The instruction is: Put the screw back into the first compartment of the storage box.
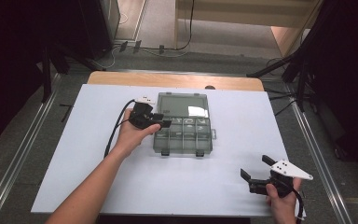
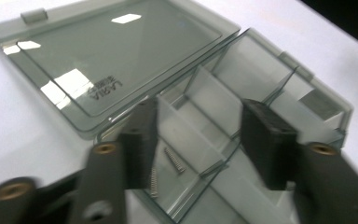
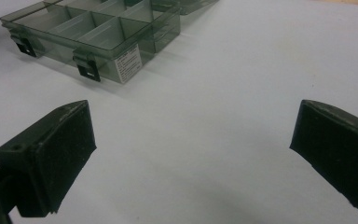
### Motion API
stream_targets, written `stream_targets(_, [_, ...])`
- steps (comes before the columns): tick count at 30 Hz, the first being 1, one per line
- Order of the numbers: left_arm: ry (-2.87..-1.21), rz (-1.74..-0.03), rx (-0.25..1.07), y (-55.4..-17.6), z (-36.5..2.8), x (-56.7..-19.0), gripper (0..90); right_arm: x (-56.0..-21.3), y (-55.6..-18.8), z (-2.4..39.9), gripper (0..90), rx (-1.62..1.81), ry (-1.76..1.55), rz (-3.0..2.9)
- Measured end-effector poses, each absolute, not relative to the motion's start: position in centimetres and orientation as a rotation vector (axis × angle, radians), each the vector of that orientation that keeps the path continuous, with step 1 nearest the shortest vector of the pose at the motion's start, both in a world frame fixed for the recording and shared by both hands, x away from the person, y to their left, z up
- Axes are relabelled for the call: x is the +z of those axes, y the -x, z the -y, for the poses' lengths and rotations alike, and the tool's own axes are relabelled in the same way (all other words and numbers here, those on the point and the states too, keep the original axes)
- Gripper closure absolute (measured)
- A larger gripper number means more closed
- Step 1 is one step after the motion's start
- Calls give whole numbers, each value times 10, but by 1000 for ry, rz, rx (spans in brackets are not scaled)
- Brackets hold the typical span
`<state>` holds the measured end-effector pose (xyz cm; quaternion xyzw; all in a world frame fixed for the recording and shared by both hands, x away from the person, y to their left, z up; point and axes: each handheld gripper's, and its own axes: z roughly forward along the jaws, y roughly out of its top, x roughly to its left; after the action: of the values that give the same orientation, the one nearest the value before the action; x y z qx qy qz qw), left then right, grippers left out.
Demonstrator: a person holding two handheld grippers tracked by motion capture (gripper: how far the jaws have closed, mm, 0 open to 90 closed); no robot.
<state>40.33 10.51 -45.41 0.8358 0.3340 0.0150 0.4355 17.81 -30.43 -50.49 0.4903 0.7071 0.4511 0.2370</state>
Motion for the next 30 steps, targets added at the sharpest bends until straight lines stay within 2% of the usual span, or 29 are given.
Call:
stream_targets(7, [-2039,-817,31,-403,-108,-450,24,-500,-179,298,0,1258,-1342,-1939])
stream_targets(8, [-2038,-806,15,-403,-109,-450,0,-499,-180,298,0,1260,-1341,-1940])
stream_targets(18, [-2033,-831,42,-407,-120,-447,0,-485,-194,286,2,1323,-1336,-1947])
stream_targets(23, [-2040,-813,41,-408,-124,-447,0,-478,-203,279,34,1354,-1335,-1948])
stream_targets(30, [-2036,-797,43,-408,-125,-448,0,-472,-219,267,143,1351,-1323,-1949])
